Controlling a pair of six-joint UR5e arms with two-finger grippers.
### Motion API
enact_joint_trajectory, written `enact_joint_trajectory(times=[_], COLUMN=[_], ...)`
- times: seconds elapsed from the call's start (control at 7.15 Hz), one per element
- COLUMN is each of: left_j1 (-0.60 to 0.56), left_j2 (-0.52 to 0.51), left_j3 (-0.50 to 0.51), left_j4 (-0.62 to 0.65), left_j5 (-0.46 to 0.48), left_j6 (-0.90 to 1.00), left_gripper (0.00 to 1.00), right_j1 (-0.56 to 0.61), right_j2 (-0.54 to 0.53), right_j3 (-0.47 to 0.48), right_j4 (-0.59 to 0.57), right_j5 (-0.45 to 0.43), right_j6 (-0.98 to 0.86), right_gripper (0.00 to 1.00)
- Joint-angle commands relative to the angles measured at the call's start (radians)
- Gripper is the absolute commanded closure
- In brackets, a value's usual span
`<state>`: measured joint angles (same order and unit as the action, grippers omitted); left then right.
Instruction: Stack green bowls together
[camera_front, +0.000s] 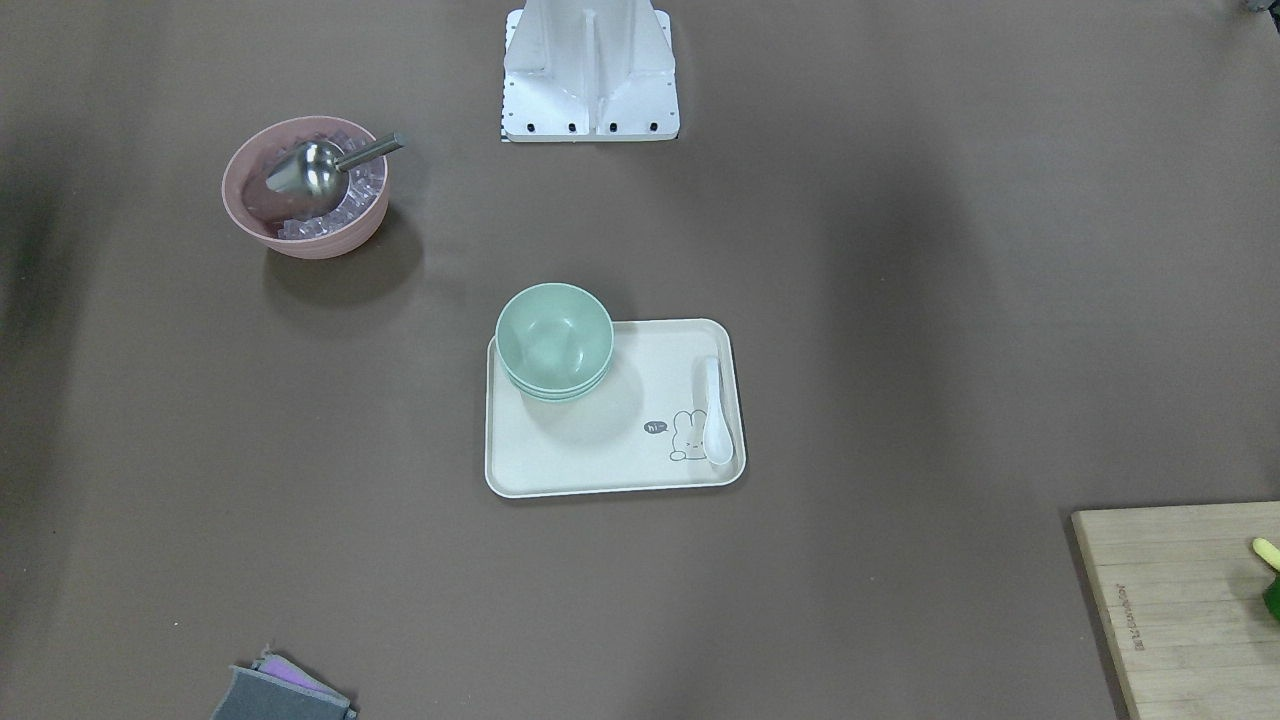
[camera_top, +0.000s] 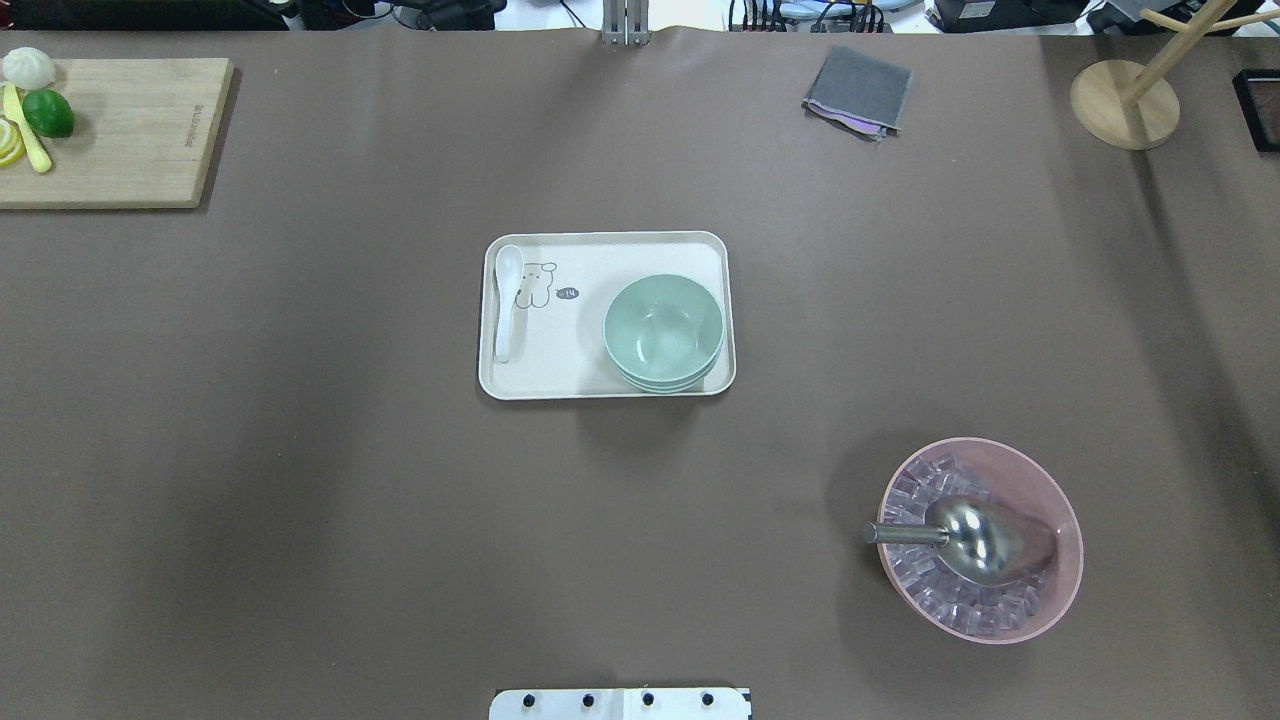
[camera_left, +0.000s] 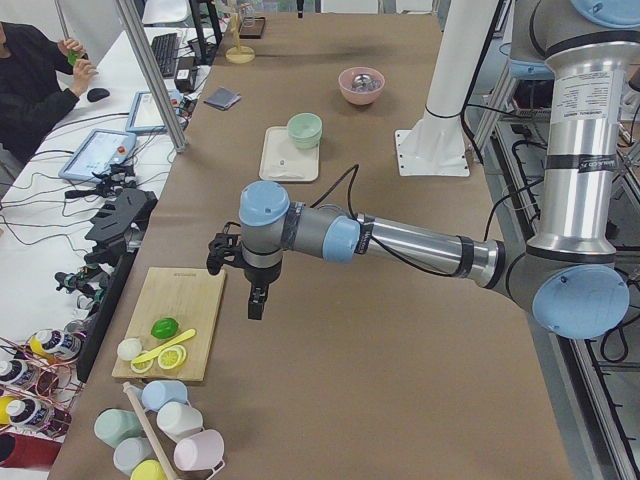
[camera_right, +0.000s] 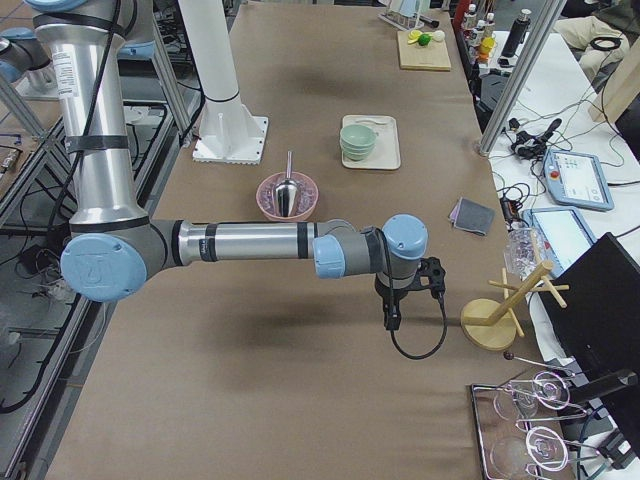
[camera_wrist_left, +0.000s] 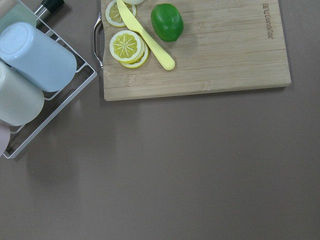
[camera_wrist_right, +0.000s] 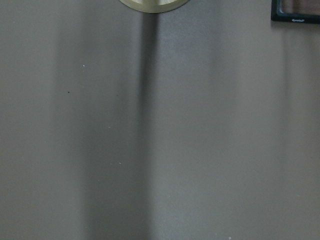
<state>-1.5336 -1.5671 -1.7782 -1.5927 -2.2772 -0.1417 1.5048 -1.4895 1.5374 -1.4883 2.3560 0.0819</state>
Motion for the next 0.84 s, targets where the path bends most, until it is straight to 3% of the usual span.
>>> enact_joint_trajectory(times=[0.0,0.28,0.7], left_j1=[-0.029,-0.031,-0.028], left_j2=[-0.027,-0.032,-0.022], left_j3=[-0.009,0.005,0.100], left_j4=[0.130,0.194,0.082], left_j5=[-0.005,-0.005,-0.008], left_j6=[0.001,0.002,0.001], left_gripper=[0.02,0.02,0.02], right_j1=[0.050,0.060,0.074], right_j2=[-0.003,-0.015,-0.048], right_j3=[0.007,0.068,0.085], right_j4=[-0.132,-0.237,-0.237], right_j5=[-0.013,-0.012,0.000], right_j6=[-0.130,-0.133,-0.131], right_gripper=[0.00,0.00,0.00])
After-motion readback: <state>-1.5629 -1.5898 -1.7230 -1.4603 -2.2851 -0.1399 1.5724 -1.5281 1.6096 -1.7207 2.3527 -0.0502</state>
